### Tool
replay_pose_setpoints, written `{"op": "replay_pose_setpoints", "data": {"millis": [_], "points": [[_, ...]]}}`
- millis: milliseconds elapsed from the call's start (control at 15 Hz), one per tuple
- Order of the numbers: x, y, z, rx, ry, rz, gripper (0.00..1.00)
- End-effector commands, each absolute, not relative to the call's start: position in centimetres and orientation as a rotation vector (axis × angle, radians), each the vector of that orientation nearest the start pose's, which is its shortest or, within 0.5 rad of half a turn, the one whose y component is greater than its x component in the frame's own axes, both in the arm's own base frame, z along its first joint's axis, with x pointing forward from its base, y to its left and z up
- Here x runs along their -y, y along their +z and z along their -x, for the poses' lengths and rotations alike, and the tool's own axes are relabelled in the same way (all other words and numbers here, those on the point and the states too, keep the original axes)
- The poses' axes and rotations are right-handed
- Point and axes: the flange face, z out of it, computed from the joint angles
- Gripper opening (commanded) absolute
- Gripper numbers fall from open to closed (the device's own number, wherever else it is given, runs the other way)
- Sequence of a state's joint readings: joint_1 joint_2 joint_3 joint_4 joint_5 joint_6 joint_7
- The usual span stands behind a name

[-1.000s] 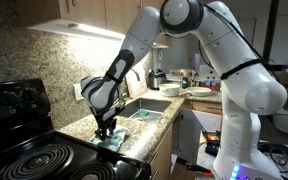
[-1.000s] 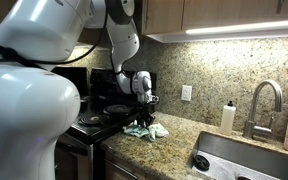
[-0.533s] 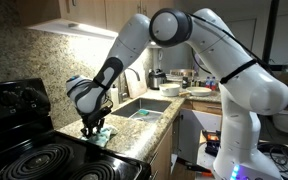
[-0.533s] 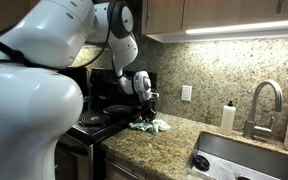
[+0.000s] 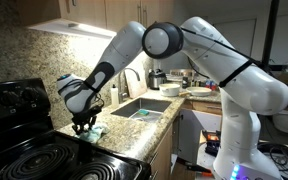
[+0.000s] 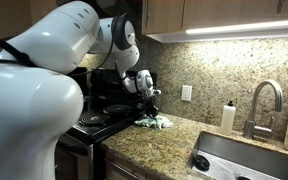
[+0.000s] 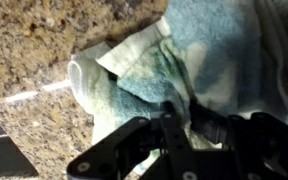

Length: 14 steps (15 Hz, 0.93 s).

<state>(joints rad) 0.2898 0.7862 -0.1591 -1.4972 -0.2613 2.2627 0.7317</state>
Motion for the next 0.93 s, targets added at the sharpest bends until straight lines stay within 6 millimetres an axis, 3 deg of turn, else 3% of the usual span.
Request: {"op": "replay_pose_setpoints", "data": {"millis": [0, 200, 267, 400, 533, 867], "points": [[-10.9, 21.5, -73.1, -0.711, -0.248, 3.365, 0.10], [-10.8, 22.0, -73.8, -0.689, -0.208, 3.356, 0.08], [-10.7, 22.2, -73.7, -0.668, -0.162, 3.348, 0.42], [-10.6, 22.4, -71.6, -0.525, -0.093, 3.313, 0.49], [-10.4, 21.0, -69.1, -0.413, -0.017, 3.298, 0.61], [-8.2, 18.4, -64.1, -0.365, 0.185, 3.284, 0.93]]}}
